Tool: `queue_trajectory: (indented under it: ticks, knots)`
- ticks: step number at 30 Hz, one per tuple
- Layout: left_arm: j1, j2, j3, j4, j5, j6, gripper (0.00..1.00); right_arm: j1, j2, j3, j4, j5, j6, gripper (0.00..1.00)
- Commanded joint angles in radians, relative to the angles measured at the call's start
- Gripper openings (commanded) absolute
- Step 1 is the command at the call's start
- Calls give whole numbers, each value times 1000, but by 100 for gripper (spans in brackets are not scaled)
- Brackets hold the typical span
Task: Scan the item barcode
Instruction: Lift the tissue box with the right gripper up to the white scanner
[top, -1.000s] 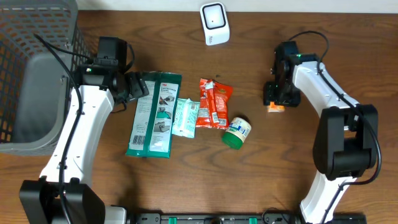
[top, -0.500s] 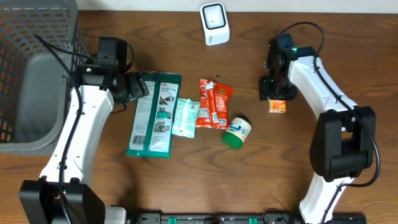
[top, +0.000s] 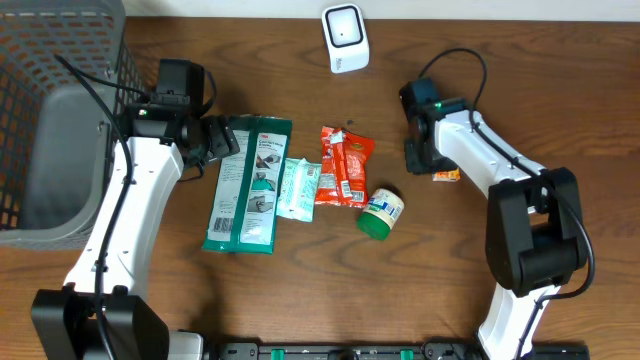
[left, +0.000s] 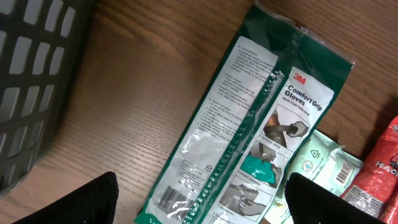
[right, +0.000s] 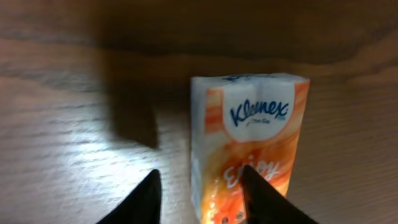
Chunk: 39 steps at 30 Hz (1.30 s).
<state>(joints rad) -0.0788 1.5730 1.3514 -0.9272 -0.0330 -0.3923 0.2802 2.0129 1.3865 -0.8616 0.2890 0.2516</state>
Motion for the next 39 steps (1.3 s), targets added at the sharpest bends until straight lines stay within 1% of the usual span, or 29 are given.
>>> queue_trajectory:
  ticks: [1,3,7,11,15,22,26,33,36,39]
  knots:
    - [4,-4,18,-3,-13,5,86,10,-25,-53,35,74,26,35]
    - [4,-4,18,-3,-13,5,86,10,-25,-79,54,106,34,35]
    - [4,-4,18,-3,-13,5,86,10,-25,-111,77,110,33,35]
    - [4,-4,18,-3,-13,6,86,10,-25,-119,88,105,40,14]
    - [4,-4,18,-3,-13,5,86,10,-25,-110,83,102,28,1]
    - [4,-4,18,-3,-13,5,86,28,-90,51,-116,66,-24,1]
    - [4,-4,18,-3,-13,5,86,36,-158,123,-161,-13,-29,1]
    - [4,-4,18,-3,-13,6,86,35,-286,202,-152,-277,-14,1]
    - [4,-4,18,-3,-13,5,86,35,-308,278,-172,-360,16,1]
    - [4,-4,18,-3,-13,5,86,33,-299,408,-213,-484,23,1]
